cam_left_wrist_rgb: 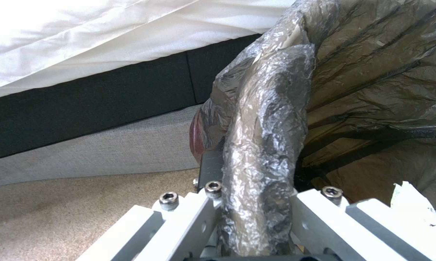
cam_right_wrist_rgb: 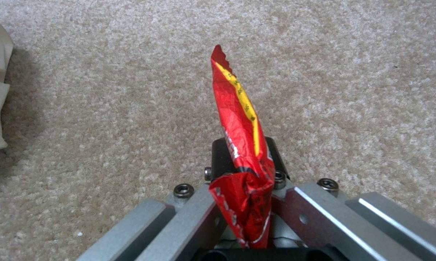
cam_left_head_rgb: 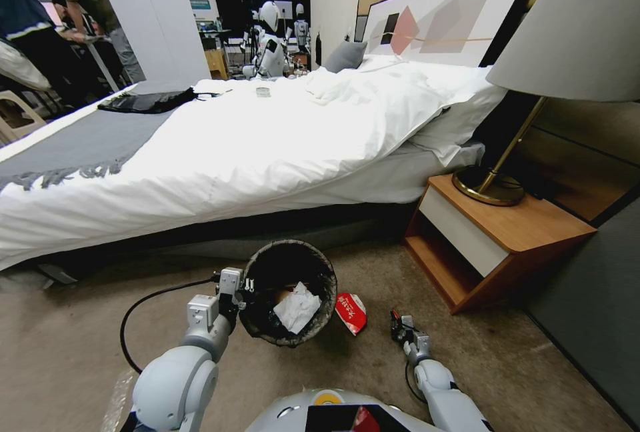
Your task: Pick up the trash bin, then pick up the garbage from the floor and place it into the trash bin.
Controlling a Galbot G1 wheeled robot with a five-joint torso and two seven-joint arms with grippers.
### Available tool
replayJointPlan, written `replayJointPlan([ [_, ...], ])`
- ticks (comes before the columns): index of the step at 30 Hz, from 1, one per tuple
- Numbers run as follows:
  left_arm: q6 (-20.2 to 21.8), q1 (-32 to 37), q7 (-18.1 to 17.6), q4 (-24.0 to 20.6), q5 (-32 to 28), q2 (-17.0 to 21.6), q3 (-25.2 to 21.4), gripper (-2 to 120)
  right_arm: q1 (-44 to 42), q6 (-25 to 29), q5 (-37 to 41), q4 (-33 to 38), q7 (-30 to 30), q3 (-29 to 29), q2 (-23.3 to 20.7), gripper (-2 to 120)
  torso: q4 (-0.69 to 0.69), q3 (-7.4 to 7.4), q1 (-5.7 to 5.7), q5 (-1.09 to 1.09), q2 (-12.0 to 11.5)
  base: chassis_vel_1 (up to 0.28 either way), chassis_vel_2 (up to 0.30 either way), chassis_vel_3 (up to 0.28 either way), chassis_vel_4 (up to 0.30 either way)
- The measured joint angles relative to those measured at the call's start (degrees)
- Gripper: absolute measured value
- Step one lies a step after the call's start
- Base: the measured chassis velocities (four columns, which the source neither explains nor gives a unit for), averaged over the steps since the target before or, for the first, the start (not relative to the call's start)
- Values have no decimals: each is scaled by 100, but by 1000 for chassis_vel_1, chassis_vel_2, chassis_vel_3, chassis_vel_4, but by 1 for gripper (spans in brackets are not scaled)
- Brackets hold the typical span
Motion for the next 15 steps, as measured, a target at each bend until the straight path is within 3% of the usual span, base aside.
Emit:
replayJointPlan([
  [4, 0, 3, -2, -11, 3, -2, 0, 1, -118, -37, -5, 343, 1, 68, -10, 0, 0, 0, 0, 3, 0, 0, 0, 0, 0],
  [15, 4, 7, -5, -33, 10, -30, 29, 1, -742, -714, 276, 3302, -34, 538, -451, 0, 0, 0, 0, -2, 0, 0, 0, 0, 0],
])
